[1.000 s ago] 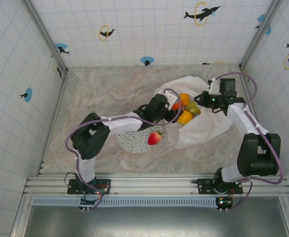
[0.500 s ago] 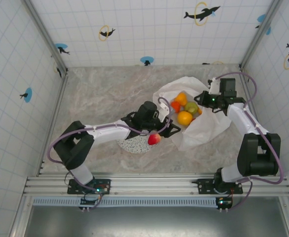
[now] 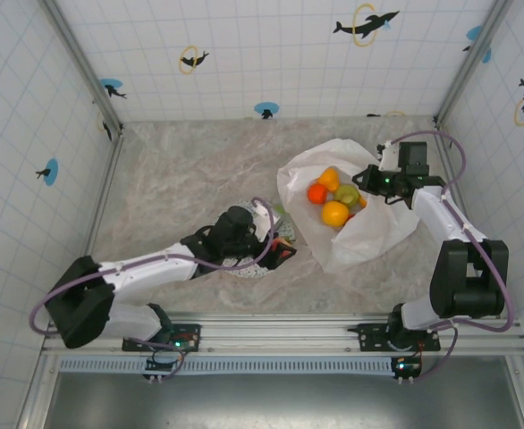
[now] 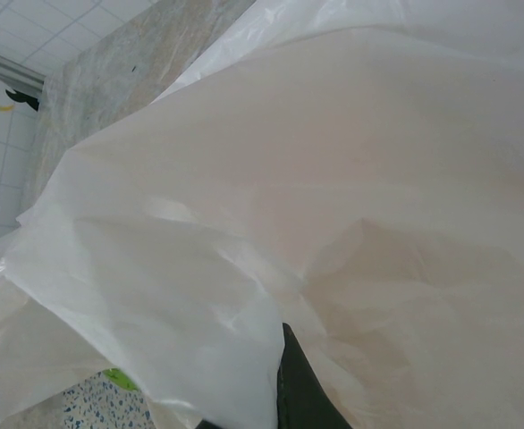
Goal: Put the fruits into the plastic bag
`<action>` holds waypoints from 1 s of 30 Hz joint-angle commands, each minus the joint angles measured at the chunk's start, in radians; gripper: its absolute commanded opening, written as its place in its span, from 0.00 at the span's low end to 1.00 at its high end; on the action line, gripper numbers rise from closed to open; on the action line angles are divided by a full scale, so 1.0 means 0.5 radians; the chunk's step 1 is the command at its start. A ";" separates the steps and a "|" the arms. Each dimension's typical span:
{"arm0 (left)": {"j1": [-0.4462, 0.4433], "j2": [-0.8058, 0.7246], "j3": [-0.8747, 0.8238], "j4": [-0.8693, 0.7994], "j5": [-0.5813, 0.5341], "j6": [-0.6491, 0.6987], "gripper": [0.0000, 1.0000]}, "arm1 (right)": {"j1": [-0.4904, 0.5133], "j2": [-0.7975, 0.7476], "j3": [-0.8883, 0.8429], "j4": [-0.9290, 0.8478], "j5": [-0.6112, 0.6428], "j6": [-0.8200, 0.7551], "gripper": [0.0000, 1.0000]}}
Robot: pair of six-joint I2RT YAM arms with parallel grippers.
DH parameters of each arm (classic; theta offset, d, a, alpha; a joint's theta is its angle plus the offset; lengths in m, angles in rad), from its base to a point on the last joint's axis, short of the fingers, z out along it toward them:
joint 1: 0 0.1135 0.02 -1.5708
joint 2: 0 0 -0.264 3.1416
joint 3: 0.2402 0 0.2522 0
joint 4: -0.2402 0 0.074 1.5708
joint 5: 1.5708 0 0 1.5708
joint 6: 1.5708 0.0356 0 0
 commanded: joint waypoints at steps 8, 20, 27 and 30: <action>0.195 -0.221 -0.105 -0.205 -0.868 -0.334 0.91 | -0.012 0.012 0.029 -0.029 -0.023 -0.040 0.00; 0.301 0.154 0.080 -0.230 -0.722 -0.401 0.94 | -0.017 0.018 0.049 -0.047 -0.026 -0.043 0.00; 0.301 0.399 0.224 -0.077 -0.413 -0.403 0.95 | -0.023 0.006 0.005 -0.025 -0.035 -0.048 0.00; 0.301 0.482 0.258 -0.006 -0.381 -0.418 0.96 | -0.026 0.008 -0.003 -0.023 -0.035 -0.046 0.00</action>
